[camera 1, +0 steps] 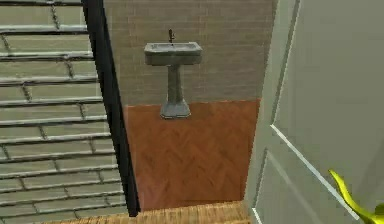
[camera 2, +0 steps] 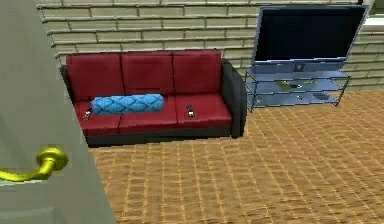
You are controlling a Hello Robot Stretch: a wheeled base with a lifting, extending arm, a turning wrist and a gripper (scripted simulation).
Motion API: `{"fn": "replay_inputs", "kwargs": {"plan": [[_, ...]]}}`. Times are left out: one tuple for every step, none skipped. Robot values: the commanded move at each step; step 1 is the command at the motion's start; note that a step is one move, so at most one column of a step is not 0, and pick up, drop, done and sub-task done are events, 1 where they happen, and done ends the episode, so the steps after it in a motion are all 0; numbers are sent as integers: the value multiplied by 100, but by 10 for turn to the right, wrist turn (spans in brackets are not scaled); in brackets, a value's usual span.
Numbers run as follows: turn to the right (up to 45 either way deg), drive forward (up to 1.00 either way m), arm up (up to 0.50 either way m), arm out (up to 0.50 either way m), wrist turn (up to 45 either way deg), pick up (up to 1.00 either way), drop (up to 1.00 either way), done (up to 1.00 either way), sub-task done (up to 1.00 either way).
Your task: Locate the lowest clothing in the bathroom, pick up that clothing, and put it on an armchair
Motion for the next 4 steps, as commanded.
{"fn": "replay_inputs", "kwargs": {"plan": [[0, 100, 0, 0, 0, 0, 0, 0, 0], [0, 20, 0, 0, 0, 0, 0, 0, 0], [330, 0, 0, 0, 0, 0, 0, 0, 0], [0, 50, 0, 0, 0, 0, 0, 0, 0]]}}
